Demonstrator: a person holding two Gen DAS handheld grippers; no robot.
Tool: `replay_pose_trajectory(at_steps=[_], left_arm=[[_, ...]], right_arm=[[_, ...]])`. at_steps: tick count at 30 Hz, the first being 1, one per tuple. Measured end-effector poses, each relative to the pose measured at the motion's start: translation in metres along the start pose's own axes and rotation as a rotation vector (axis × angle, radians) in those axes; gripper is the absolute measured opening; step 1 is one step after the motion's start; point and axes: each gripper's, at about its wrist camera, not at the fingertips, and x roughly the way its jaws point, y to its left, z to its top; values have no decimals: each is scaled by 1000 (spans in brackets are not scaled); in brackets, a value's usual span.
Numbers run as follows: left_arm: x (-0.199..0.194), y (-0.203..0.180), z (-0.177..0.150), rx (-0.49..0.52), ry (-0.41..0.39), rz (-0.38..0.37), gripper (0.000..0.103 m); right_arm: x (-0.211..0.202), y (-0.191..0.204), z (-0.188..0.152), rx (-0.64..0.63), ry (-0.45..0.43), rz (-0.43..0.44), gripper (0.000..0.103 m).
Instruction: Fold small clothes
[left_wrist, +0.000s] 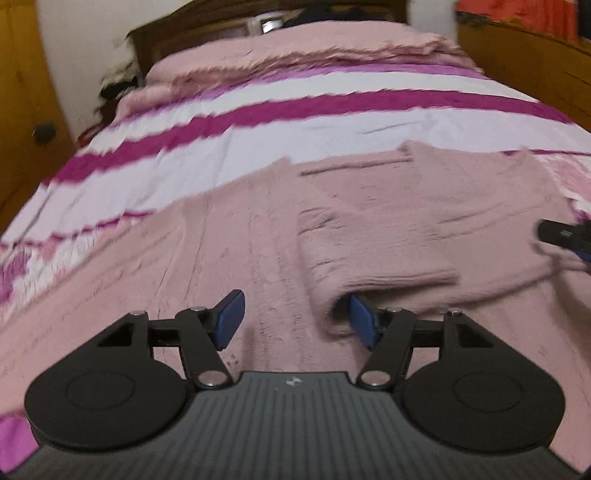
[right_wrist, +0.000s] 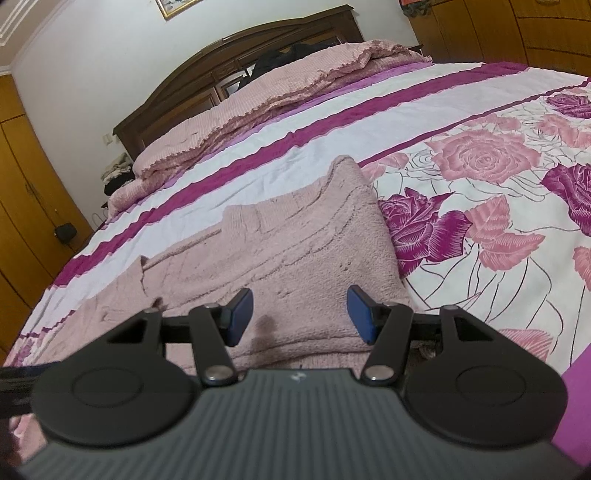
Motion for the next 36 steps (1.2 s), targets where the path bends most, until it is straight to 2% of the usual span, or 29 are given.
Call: replay_pose_trajectory(at_steps=[4,8,12,16,17,19,21,22,23,25,29,36], left_arm=[[-16,-19,11,50,-70,-51,70],[-2,-45,18,129,-51,-72,70],[9,-56,19,137,-36,-98,70],[11,-55,20,110,-23,-214,70],[13,-58,18,116,-20,-217,70],[21,-65,16,147,-6,-168,70],[29,-66,15,134,-2,-133,68],[31,-63,15,114,-6,-144,55],[31,-61,16,100,-9,-154,37],[27,-59,19,99,-22,-137,24],[16,-44,22,47,-53,-111,19],[1,0,26,-57,-111,5,19]], right_arm=[[1,2,-1,-7,0,-6,59],[0,2,-1,-5,-3,-4,59],[1,1,-1,-2,-2,-2,59],[1,2,-2,-15,1,-9,59],[2,3,-2,-17,1,-10,59],[2,3,-2,-19,1,-11,59],[2,3,-2,-17,1,-10,59],[2,3,-2,-15,0,-8,59],[2,3,-2,-13,0,-6,59],[3,2,-2,-10,0,-5,59],[3,2,-2,-17,-1,-9,59],[2,2,-3,-16,-3,-8,59]])
